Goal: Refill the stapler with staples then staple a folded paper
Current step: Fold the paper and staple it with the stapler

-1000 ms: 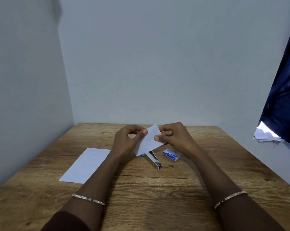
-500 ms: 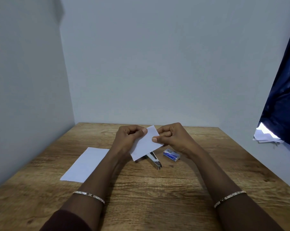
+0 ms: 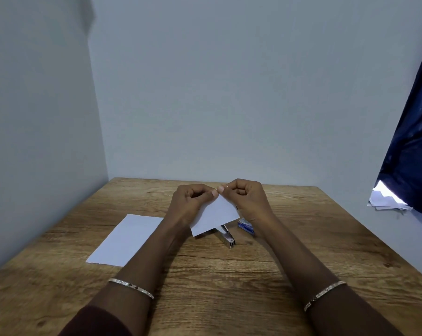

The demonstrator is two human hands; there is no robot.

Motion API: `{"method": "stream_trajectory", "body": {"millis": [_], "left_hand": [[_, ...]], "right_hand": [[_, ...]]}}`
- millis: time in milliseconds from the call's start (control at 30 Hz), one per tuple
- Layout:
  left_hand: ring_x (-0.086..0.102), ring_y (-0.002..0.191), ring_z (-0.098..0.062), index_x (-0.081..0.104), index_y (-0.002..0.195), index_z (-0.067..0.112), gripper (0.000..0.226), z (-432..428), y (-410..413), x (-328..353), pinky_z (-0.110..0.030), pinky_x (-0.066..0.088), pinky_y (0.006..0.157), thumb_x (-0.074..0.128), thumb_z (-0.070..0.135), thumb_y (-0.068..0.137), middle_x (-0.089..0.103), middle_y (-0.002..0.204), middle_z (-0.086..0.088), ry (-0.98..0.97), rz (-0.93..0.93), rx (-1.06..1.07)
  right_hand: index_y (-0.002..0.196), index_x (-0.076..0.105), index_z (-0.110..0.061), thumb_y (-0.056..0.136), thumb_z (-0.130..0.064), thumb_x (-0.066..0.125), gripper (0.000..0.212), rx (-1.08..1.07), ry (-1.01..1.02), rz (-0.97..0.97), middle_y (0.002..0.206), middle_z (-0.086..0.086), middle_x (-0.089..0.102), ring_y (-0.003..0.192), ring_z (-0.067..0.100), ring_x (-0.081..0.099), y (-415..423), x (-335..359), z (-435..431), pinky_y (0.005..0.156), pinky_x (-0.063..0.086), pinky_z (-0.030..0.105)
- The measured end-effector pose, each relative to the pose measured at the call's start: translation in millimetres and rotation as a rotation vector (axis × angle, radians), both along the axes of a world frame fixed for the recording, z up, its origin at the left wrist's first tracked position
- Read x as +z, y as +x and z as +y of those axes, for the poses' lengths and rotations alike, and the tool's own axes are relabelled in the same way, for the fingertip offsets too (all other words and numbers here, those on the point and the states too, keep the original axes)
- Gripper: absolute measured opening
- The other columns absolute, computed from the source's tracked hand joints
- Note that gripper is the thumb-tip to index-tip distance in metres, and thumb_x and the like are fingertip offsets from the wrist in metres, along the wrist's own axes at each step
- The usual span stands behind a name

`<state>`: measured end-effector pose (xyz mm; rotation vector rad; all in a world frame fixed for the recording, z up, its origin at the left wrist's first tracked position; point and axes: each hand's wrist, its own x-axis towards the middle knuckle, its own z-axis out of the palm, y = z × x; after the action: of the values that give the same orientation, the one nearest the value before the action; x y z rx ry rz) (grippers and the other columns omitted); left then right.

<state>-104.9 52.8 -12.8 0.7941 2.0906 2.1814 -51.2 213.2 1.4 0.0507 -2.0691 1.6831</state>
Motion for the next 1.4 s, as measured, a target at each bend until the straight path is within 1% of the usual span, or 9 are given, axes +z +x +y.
{"method": "stream_trajectory", "body": {"millis": [233,333,433,567,700,833,1033,1200,1400], "left_hand": [[0.067,0.075,-0.031,0.077,0.079,0.003,0.022,2,5,2,-0.033,0.047,0.063,0.073,0.022,0.087,0.072,0.079,-0.015,-0.009,-0.013,0.003],[0.061,0.070,-0.024,0.070,0.079,-0.012,0.021,4,8,4,-0.022,0.044,0.054,0.070,0.006,0.089,0.063,0.073,-0.015,0.027,-0.036,-0.005],[0.058,0.073,-0.020,0.068,0.080,-0.019,0.020,6,8,6,-0.015,0.044,0.055,0.065,-0.002,0.090,0.064,0.076,-0.019,-0.004,0.007,-0.004],[0.061,0.078,-0.017,0.074,0.083,-0.013,0.017,6,9,5,-0.015,0.046,0.063,0.066,0.000,0.090,0.071,0.084,-0.025,-0.041,0.034,-0.002],[0.063,0.069,-0.009,0.078,0.076,-0.001,0.017,6,6,1,-0.011,0.046,0.057,0.072,0.009,0.089,0.074,0.074,-0.010,-0.074,0.037,0.043],[0.065,0.062,-0.007,0.078,0.066,0.010,0.020,3,0,-3,-0.014,0.048,0.054,0.078,0.015,0.086,0.074,0.065,-0.002,-0.111,0.082,0.116],[0.063,0.061,-0.009,0.081,0.070,0.014,0.012,-3,-4,0,-0.019,0.049,0.058,0.082,0.018,0.081,0.073,0.062,0.002,-0.094,0.105,0.177],[0.069,0.069,-0.007,0.082,0.089,0.009,0.007,0,1,3,-0.017,0.053,0.061,0.078,0.009,0.085,0.078,0.073,0.000,0.006,0.088,0.094],[0.067,0.069,-0.005,0.080,0.080,0.006,0.008,1,0,5,-0.014,0.051,0.060,0.075,0.004,0.085,0.076,0.073,-0.003,-0.002,0.069,0.093]], "right_hand": [[0.082,0.071,-0.014,0.094,-0.022,0.069,0.015,-0.245,0.254,0.054,0.073,-0.005,0.066,0.066,0.002,0.056,-4,-2,-3,0.054,0.041,0.008],[0.084,0.069,-0.011,0.096,-0.019,0.066,0.015,-0.313,0.285,0.071,0.072,-0.007,0.062,0.065,0.002,0.054,-6,-1,3,0.054,0.039,0.014],[0.085,0.068,-0.011,0.097,-0.021,0.065,0.016,-0.404,0.323,0.081,0.076,-0.004,0.063,0.069,0.004,0.054,-8,0,10,0.056,0.038,0.022],[0.086,0.067,-0.014,0.097,-0.024,0.064,0.015,-0.472,0.345,0.087,0.084,-0.002,0.065,0.077,0.012,0.057,-11,-2,15,0.058,0.039,0.024],[0.084,0.066,-0.015,0.097,-0.024,0.064,0.016,-0.500,0.321,0.095,0.083,-0.003,0.065,0.077,0.012,0.057,-13,-4,16,0.057,0.039,0.024],[0.083,0.069,-0.015,0.095,-0.028,0.068,0.018,-0.448,0.273,0.098,0.084,0.001,0.069,0.080,0.014,0.061,-12,-2,19,0.062,0.042,0.027],[0.083,0.075,-0.018,0.083,-0.037,0.080,0.019,-0.092,0.026,0.037,0.080,-0.003,0.075,0.077,0.012,0.070,0,3,18,0.061,0.050,0.025],[0.088,0.077,-0.013,0.079,-0.030,0.086,0.021,-0.054,-0.061,-0.001,0.084,0.006,0.078,0.079,0.023,0.075,-1,3,14,0.062,0.056,0.031],[0.085,0.077,-0.017,0.076,-0.029,0.088,0.018,-0.009,-0.051,-0.018,0.084,0.005,0.078,0.080,0.025,0.075,-1,2,13,0.061,0.057,0.030]]}}
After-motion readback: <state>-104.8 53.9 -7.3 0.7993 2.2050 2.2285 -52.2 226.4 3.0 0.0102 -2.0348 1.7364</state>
